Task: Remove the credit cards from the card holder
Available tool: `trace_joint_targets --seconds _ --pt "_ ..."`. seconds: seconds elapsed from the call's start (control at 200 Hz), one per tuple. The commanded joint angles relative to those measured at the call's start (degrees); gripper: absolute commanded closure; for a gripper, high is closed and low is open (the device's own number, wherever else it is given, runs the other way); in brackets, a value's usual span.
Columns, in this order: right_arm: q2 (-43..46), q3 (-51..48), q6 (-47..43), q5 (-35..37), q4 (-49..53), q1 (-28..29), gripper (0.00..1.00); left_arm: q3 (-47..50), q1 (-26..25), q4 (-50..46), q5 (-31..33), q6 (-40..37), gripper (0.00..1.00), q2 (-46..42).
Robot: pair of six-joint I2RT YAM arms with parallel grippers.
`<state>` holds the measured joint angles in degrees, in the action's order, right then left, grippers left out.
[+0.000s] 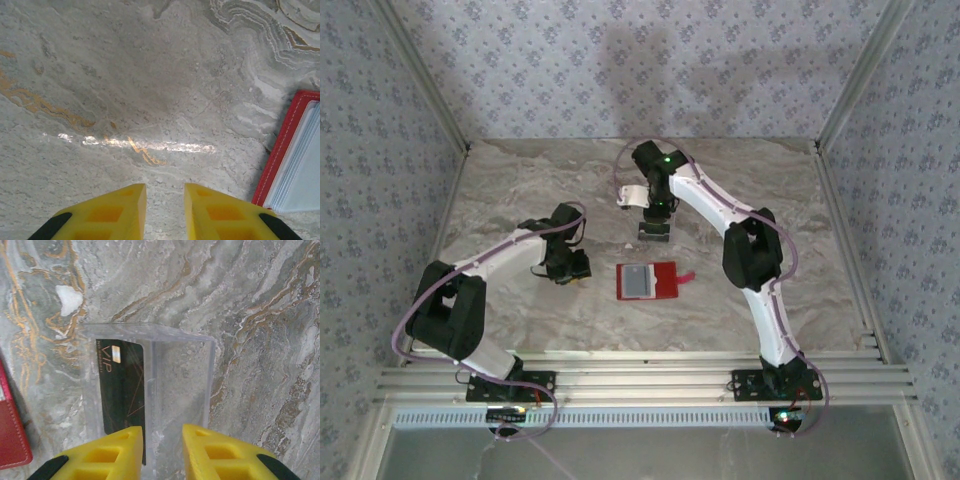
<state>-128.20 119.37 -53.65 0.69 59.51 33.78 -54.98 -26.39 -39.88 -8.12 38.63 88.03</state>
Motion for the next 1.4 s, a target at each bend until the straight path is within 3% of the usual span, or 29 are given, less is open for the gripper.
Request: trace_joint_targets --seconds 0.0,0.165,0.46,0.735,1.044,1.169,1.394 --pt "3.8 -2.7 -0.7 -0.6 1.6 0.9 0.71 -1.1 -0.4 -0.5 -0.4 0.5 0.73 -1.7" --pt "6.9 -11.3 0.0 -0.1 -1.7 2.4 0.67 -0.9 -0.7 0.2 -0.7 0.4 0.73 -1.4" --pt "8.0 -21.4 2.2 6.7 -15.0 3.6 0.41 -0.9 -1.0 0.3 -0.7 0.3 0.73 -1.0" --pt "7.9 -26.2 0.1 12.5 -26.8 3.4 0.39 -0.8 -1.1 0.3 -0.6 0.6 0.73 -1.1" --pt "12.2 -27.3 0.5 9.2 -23.7 3.4 0.41 -2.2 -2.2 0.2 -0.9 0.3 0.73 -0.7" --pt "16.2 -28.2 5.7 5.0 -20.7 3.2 0.42 -3.8 -4.0 0.5 -1.0 0.3 0.73 0.5" --pt "24.3 -33.5 25.2 -2.7 -21.1 2.2 0.44 -7.4 -6.9 0.6 -1.4 0.5 0.73 4.7"
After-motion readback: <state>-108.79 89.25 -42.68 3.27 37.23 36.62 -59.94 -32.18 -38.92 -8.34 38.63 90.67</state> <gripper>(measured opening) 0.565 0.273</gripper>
